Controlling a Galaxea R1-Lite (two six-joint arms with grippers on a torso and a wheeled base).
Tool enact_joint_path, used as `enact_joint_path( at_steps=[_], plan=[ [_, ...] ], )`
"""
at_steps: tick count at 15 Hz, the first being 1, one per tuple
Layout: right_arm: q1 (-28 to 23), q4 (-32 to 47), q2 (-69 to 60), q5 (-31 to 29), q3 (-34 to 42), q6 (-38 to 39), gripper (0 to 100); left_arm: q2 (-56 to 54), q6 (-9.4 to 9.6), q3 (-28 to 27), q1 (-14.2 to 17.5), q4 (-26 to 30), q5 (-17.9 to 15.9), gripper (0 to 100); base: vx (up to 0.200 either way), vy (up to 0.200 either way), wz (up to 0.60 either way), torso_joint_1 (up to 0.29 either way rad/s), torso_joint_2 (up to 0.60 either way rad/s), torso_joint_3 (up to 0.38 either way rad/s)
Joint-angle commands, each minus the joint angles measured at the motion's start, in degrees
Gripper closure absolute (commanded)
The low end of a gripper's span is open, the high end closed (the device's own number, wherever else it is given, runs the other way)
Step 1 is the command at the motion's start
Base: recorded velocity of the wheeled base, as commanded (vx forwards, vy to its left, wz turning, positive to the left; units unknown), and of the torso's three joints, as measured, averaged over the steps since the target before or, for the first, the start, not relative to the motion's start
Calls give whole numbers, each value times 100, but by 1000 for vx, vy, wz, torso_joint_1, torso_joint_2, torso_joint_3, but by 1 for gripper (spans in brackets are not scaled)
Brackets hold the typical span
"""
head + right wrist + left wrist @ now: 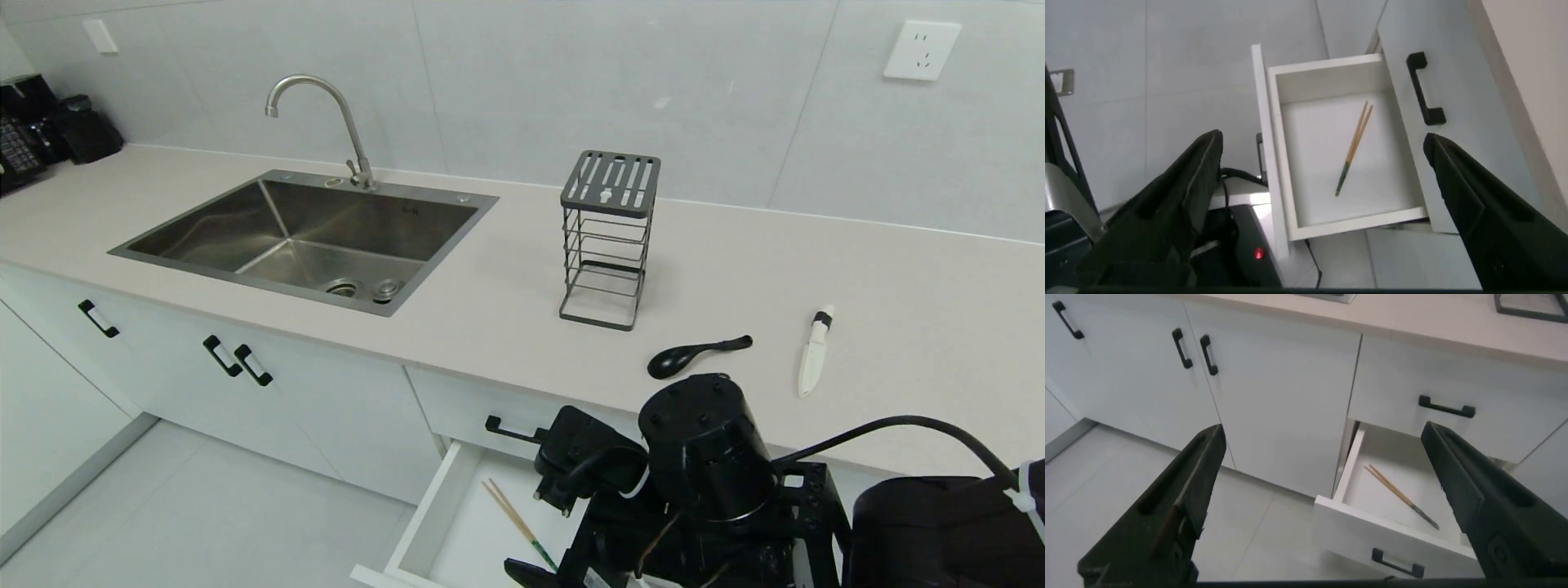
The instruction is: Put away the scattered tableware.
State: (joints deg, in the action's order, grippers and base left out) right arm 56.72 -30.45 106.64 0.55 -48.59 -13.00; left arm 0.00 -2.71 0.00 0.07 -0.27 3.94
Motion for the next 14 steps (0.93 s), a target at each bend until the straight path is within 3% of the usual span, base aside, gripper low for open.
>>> enact_joint_path(
  at_steps=[1, 4, 7, 10, 14],
  plan=[
    [-82, 83, 181, 226, -265, -10, 0, 0, -2, 0, 1, 0, 2, 0, 0, 0, 0, 315, -574, -281],
    [-249, 110, 304, 903, -291, -10, 0, 0, -2, 0, 1, 0, 2, 0, 0, 0, 0, 302, -601, -289],
    [-337, 356, 357, 973, -291, -10, 0, 0, -2, 0, 1, 0, 2, 0, 0, 0, 0, 251, -484, -237],
    [-873, 391, 225, 921, -265, 113, 0, 0, -11, 0, 10, 0, 2, 0, 0, 0, 0, 52, -106, -49],
    [-1708, -145, -407, 639, 887, 69, 0, 0, -11, 0, 1, 0, 2, 0, 0, 0, 0, 0, 0, 0]
  ],
)
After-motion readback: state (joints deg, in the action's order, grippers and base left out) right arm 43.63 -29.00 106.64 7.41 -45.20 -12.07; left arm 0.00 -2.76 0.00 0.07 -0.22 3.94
